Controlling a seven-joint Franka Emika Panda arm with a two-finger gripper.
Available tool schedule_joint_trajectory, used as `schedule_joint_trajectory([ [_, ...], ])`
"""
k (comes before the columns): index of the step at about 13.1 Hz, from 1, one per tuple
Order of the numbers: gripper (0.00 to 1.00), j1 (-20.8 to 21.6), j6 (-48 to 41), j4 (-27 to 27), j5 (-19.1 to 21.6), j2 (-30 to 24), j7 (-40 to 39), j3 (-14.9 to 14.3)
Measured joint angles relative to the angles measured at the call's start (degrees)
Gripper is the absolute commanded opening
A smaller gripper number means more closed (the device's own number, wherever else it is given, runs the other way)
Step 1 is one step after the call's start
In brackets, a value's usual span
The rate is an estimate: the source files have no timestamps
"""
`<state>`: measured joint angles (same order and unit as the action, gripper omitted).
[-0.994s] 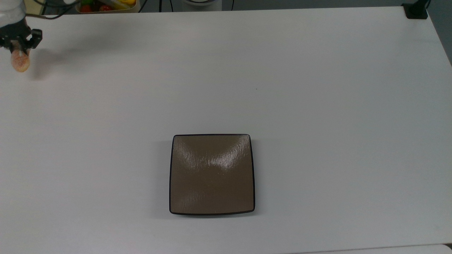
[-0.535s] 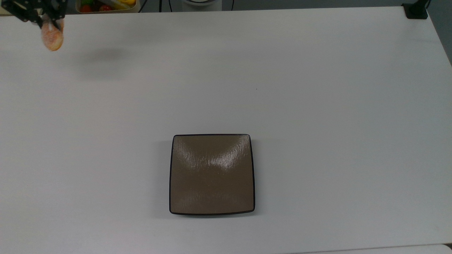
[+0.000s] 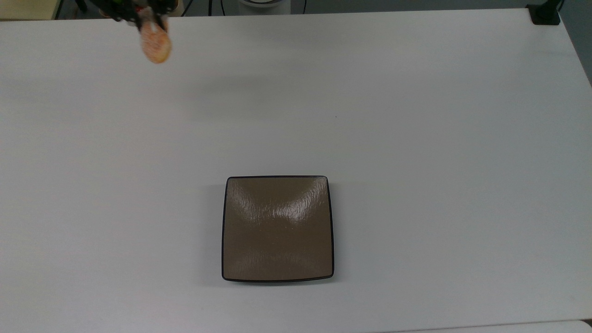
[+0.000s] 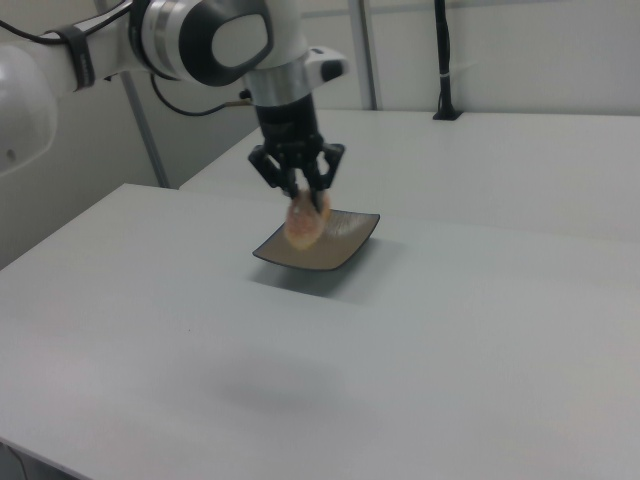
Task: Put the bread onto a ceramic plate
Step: 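Lift the bread roll and carry it toward the brown plate, then lower the bread roll onto the plate and open the gripper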
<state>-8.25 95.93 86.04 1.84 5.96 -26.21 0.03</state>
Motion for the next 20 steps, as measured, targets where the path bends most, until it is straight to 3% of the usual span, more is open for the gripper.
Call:
schedule_joint_trajectory([
  [3,0.32,3.71,2.46,-1.24,0.00,3.88,9.14,2.09],
  [8,0.32,8.98,26.57,-2.16,0.26,13.59,20.16,2.22],
  [12,0.33,12.03,40.87,-2.38,0.26,21.19,21.12,2.25],
  [17,0.37,13.82,50.33,-2.59,0.26,27.98,21.12,2.26],
  [20,0.52,14.15,53.73,-2.69,0.25,30.51,21.12,2.26],
])
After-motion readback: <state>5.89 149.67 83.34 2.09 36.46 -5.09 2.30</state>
